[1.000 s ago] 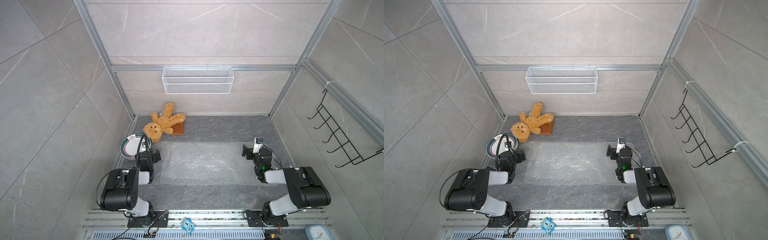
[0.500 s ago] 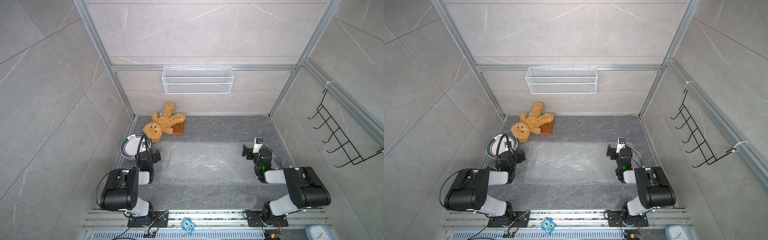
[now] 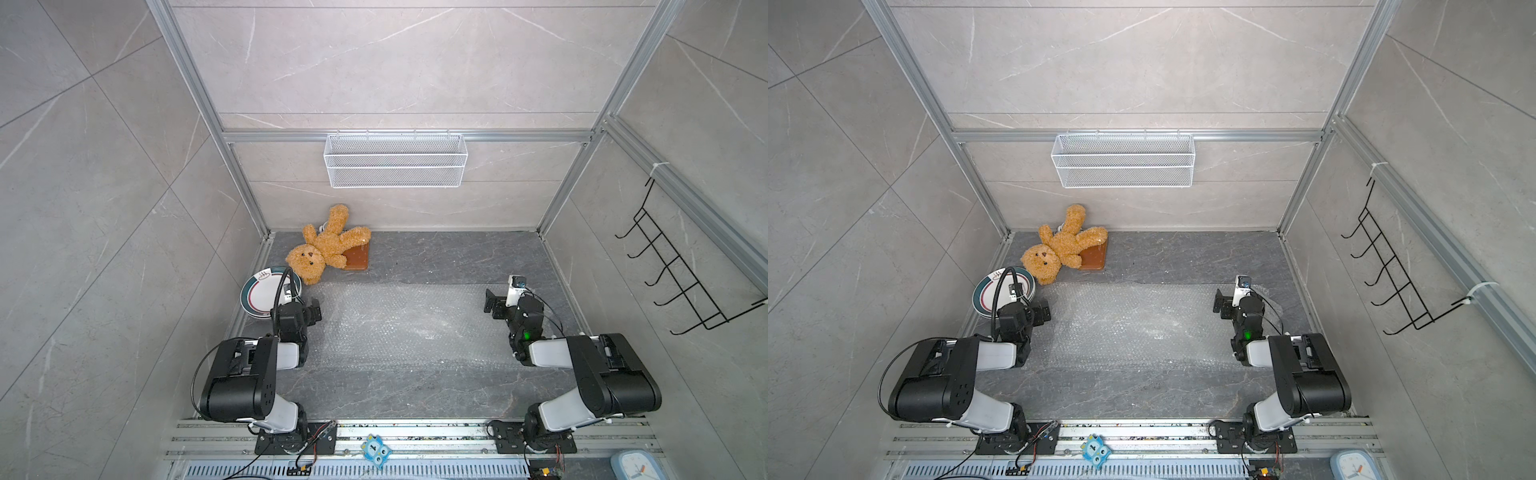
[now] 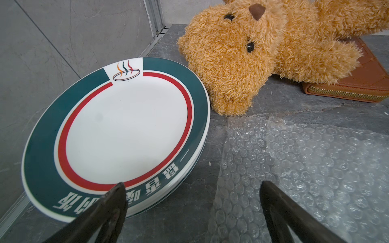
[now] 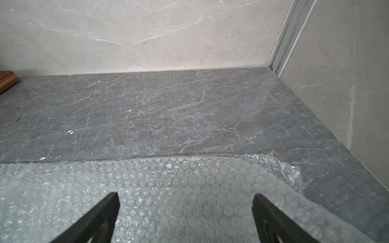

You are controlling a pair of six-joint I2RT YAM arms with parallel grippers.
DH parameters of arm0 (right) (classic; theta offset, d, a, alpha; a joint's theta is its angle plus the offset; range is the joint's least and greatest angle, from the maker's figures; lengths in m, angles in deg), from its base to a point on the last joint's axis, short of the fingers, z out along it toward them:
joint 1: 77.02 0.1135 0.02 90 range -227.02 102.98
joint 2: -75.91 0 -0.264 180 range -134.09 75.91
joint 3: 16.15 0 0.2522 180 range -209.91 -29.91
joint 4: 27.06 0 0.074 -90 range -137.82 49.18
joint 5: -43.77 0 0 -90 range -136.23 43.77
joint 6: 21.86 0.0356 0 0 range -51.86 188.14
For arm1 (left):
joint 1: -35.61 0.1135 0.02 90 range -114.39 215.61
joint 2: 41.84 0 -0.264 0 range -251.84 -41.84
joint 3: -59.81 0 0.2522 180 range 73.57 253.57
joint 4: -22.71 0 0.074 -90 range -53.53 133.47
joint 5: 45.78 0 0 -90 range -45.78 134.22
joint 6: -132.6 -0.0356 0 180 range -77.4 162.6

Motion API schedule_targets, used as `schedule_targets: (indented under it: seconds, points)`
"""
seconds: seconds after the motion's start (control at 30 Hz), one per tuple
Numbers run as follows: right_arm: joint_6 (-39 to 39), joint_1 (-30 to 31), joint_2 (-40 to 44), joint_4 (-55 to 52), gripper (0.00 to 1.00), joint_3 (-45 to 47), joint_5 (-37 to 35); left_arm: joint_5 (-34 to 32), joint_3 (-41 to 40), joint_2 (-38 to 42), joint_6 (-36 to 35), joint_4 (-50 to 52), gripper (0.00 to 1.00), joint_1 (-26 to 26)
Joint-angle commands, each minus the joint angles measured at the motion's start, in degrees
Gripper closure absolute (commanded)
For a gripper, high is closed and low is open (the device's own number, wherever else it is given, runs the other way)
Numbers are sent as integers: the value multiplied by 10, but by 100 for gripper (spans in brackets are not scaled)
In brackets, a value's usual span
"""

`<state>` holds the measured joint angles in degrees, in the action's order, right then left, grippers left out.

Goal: Unpack dinner plates from bubble wrap
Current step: Reset both arms

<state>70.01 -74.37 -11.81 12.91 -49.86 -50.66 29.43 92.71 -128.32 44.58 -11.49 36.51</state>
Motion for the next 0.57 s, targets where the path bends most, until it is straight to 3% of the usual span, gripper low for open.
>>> schedule_targets:
  seconds: [0.0, 0.53]
  points:
    - [0, 2, 5, -6, 0, 1, 5, 2, 9, 7, 7, -14, 0, 0]
    - [0, 2, 5, -6, 0, 1, 8, 2, 9, 7, 7, -14, 0, 0]
